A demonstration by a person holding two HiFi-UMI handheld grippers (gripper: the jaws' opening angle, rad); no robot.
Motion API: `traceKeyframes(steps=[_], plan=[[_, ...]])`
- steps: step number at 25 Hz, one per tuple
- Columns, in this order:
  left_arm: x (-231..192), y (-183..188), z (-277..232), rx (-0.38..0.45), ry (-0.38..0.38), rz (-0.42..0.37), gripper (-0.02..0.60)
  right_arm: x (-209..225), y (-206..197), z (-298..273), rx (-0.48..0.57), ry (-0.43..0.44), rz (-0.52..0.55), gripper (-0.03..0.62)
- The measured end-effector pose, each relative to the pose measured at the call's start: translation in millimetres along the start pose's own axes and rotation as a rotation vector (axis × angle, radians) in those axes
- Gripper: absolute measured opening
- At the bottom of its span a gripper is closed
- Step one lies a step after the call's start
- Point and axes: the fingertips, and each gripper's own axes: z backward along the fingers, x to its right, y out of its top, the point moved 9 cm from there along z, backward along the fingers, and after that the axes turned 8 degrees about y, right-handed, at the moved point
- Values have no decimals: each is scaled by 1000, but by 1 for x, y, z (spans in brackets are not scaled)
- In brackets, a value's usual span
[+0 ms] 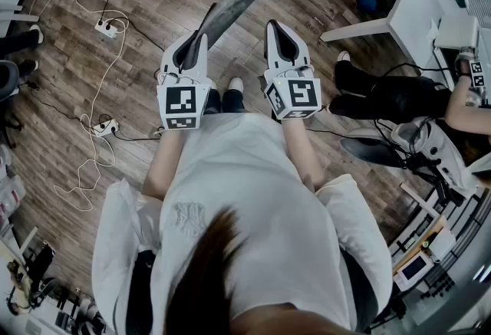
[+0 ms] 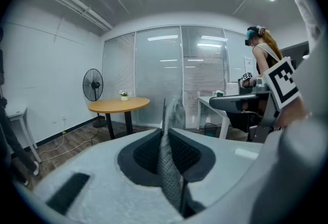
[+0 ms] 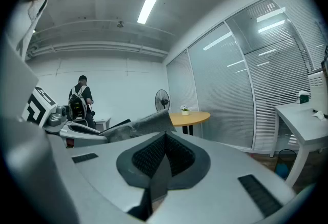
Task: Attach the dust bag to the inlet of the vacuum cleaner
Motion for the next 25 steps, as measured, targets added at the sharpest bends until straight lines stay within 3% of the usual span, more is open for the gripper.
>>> traceKeyframes(steps=[14,25], plan=[[18,5,-9,-11,-2,-32,41,20,2,7,28,33,7,3],[14,4,-42,-70,-64,-133,41,41,0,-11,28,78,-38,5]])
